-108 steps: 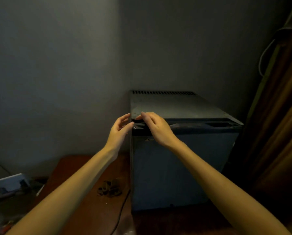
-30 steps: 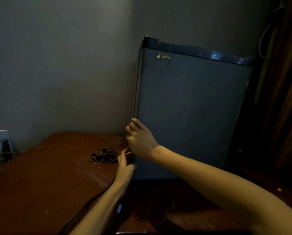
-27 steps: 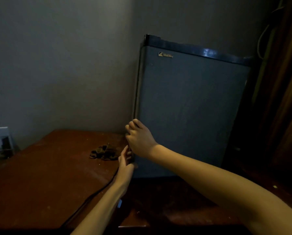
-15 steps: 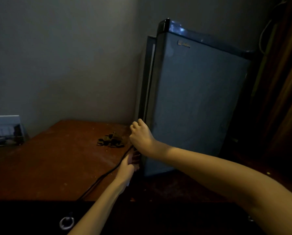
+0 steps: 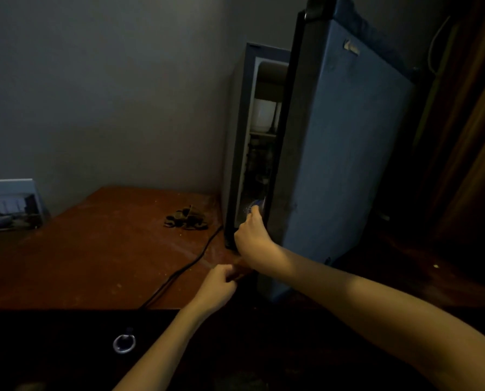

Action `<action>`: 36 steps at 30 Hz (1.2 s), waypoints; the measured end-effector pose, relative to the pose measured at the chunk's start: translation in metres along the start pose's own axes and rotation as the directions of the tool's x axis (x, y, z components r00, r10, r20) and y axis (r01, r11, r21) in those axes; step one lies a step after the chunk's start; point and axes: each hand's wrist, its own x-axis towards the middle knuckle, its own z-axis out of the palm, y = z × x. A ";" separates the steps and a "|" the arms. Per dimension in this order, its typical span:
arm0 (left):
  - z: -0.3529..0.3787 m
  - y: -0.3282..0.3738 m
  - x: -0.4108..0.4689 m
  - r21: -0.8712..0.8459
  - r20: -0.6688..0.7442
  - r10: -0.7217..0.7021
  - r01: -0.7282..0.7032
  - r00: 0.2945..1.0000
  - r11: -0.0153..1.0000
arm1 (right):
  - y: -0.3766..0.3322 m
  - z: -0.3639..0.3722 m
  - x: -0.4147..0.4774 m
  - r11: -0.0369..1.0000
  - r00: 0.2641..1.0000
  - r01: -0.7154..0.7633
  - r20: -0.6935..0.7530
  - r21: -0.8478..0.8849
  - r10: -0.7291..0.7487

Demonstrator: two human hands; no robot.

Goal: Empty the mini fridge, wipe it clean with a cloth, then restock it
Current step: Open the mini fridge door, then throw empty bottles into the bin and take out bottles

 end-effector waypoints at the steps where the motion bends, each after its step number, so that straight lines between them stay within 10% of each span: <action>1: 0.002 -0.002 0.002 0.063 0.004 0.030 -0.030 1.000 0.998 | 0.000 0.001 -0.005 1.000 1.000 -0.010 0.017 -0.006 0.010; 7: 0.013 0.003 0.005 0.489 0.137 0.127 -0.178 0.982 0.854 | 0.002 0.015 -0.046 1.000 0.998 -0.023 0.052 0.018 0.022; 16: 0.041 0.017 0.012 0.441 0.105 0.117 -0.152 0.988 0.885 | -0.016 0.041 -0.071 0.996 0.981 -0.002 0.192 0.088 -0.015; 23: 0.056 0.028 0.023 0.426 -0.255 0.330 -0.201 0.909 0.882 | -0.003 0.073 -0.104 0.930 0.997 -0.074 0.024 0.360 0.070; 36: 0.074 0.037 0.056 0.787 0.128 0.135 -0.183 0.983 0.589 | -0.015 0.099 -0.140 0.742 0.931 -0.328 0.068 0.585 0.358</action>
